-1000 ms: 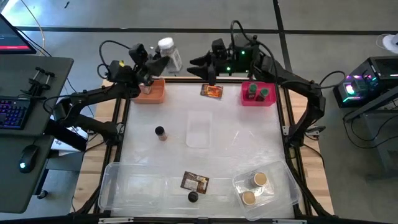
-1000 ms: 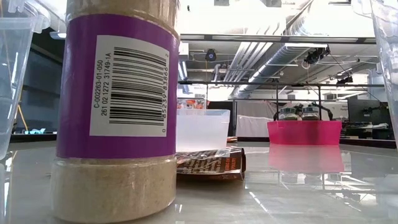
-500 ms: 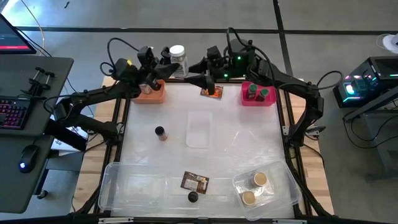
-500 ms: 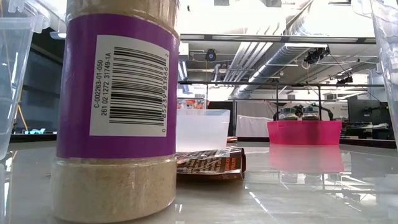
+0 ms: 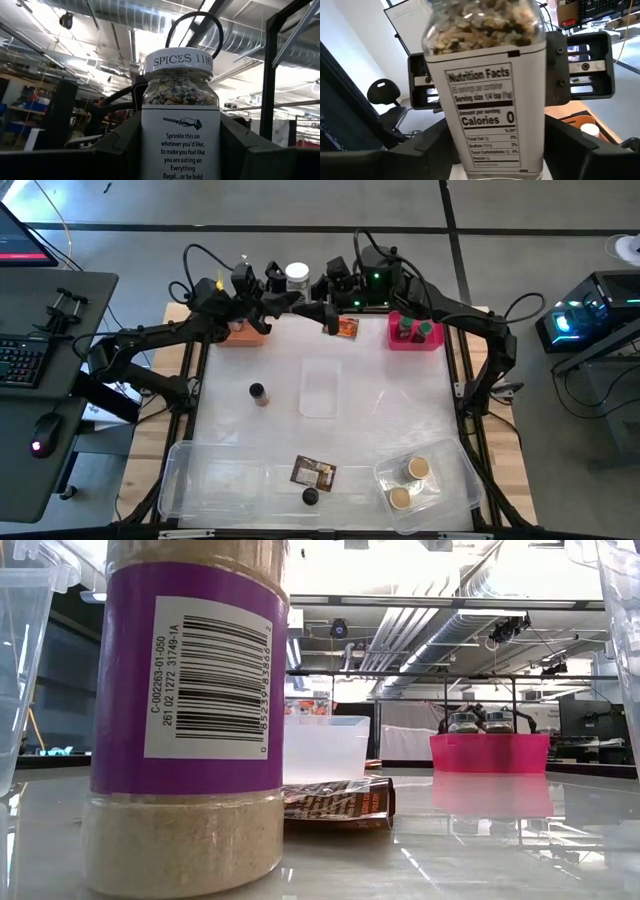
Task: Sort spices by type
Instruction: Put the white seasoning bottle into the orange bin
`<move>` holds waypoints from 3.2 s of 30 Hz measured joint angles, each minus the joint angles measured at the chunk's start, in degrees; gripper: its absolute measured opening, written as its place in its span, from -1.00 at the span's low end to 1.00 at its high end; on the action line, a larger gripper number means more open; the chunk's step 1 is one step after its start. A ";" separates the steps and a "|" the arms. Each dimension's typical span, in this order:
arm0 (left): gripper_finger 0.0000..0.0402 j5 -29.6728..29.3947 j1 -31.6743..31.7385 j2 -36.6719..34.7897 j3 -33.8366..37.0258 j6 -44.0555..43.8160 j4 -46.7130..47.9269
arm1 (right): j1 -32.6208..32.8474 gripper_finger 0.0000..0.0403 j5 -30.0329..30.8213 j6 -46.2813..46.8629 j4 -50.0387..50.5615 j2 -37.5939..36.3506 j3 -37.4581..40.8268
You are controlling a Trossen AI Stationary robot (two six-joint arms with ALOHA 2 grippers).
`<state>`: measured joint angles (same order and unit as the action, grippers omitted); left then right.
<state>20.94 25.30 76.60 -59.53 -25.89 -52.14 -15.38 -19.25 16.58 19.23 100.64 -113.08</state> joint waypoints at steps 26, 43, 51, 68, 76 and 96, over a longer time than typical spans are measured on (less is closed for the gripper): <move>0.71 0.47 2.23 -2.20 0.02 -5.20 6.11 | -1.95 -0.02 2.32 -1.84 4.20 -1.77 0.00; 0.73 11.07 7.13 -11.47 -0.38 3.56 41.66 | -4.01 -0.02 0.02 -13.26 29.53 -3.27 -0.01; 0.74 7.90 1.06 -5.60 -12.93 22.25 76.16 | 0.32 -0.02 1.78 -18.01 39.25 -0.86 6.34; 0.74 -4.61 -8.13 5.48 -16.92 33.61 82.41 | 4.28 -0.02 6.80 -19.09 36.31 -0.68 12.72; 0.73 -3.49 -10.80 5.38 -16.92 33.95 80.67 | 4.53 -0.02 6.80 -18.11 36.56 -0.68 12.72; 0.45 -6.43 -13.16 8.87 -16.92 34.12 77.52 | 4.67 -0.02 2.43 -17.21 34.65 0.37 12.68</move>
<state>14.51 12.14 85.47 -76.44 8.23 25.38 -10.71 -16.81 -0.63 53.88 101.01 -100.40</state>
